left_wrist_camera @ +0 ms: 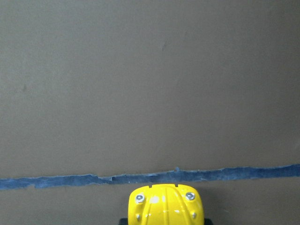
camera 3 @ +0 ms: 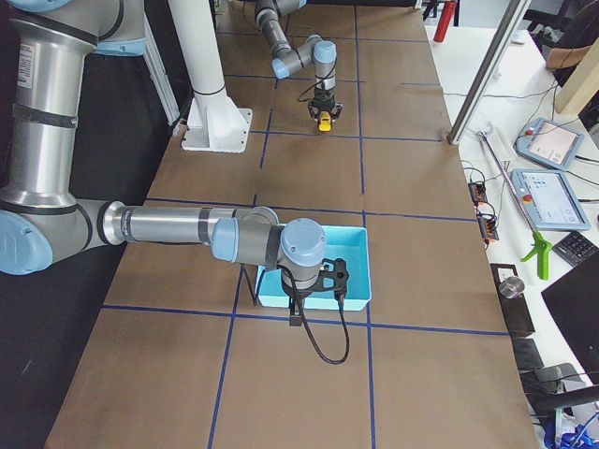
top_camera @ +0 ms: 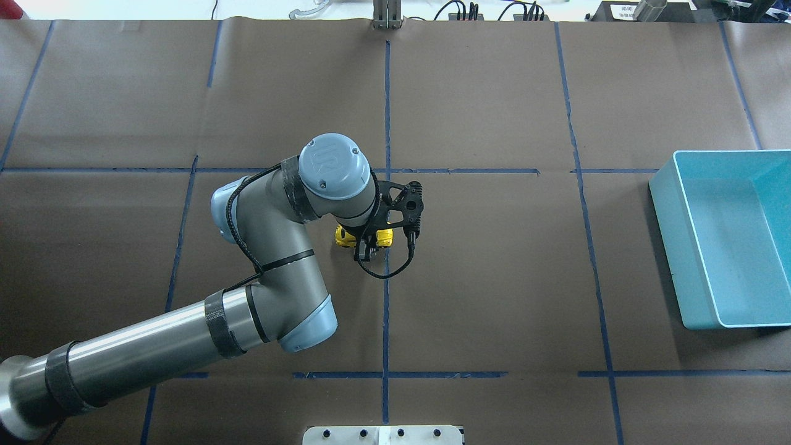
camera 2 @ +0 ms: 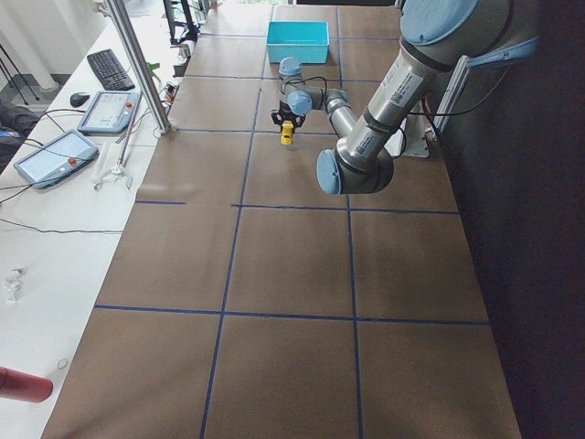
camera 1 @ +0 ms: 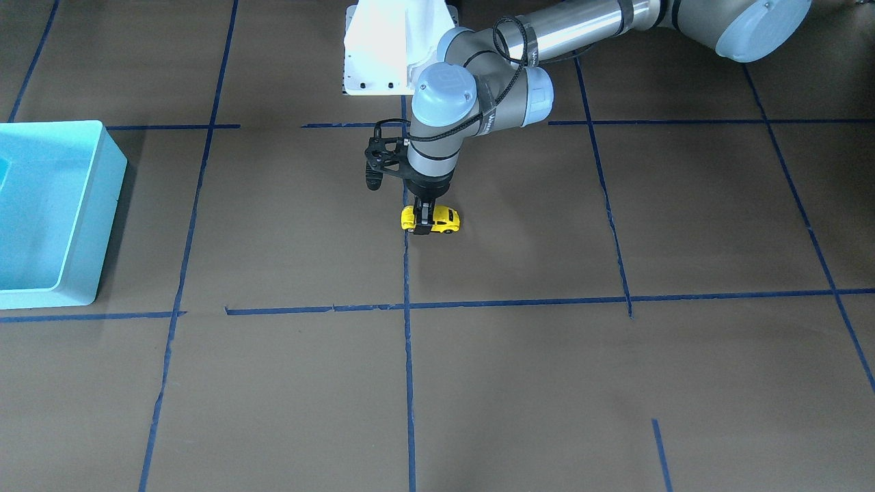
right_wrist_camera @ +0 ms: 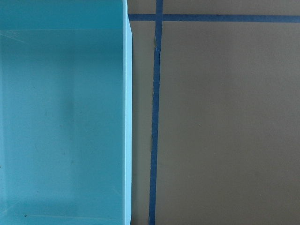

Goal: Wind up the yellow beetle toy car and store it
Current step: 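Close the left gripper on the car and press it down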

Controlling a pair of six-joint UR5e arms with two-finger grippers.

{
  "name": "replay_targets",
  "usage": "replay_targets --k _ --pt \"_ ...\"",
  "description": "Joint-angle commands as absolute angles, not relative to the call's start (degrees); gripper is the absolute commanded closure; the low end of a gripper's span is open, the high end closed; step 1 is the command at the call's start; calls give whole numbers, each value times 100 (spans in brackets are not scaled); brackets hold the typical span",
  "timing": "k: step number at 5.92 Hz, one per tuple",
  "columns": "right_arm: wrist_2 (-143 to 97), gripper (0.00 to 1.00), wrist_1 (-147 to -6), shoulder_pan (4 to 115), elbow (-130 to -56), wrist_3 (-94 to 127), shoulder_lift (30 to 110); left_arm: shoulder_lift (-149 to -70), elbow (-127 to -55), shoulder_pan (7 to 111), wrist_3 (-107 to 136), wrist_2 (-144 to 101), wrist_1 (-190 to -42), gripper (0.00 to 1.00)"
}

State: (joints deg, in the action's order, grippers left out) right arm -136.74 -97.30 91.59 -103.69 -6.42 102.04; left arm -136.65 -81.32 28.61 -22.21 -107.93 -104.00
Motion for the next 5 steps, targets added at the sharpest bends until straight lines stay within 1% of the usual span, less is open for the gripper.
replay_targets --k 1,4,5 --pt "-13676 0 -9729 9167 -10371 -642 10204 -13484 -8069 2857 -2206 -10793 -11114 100" --pt "-13667 0 -9729 9158 -10371 -642 10204 -13255 -8051 2856 -2206 -10958 -11557 100" --pt "-13667 0 -9729 9167 -10371 -642 10213 -13054 -8051 2865 -2215 -11082 -11888 100"
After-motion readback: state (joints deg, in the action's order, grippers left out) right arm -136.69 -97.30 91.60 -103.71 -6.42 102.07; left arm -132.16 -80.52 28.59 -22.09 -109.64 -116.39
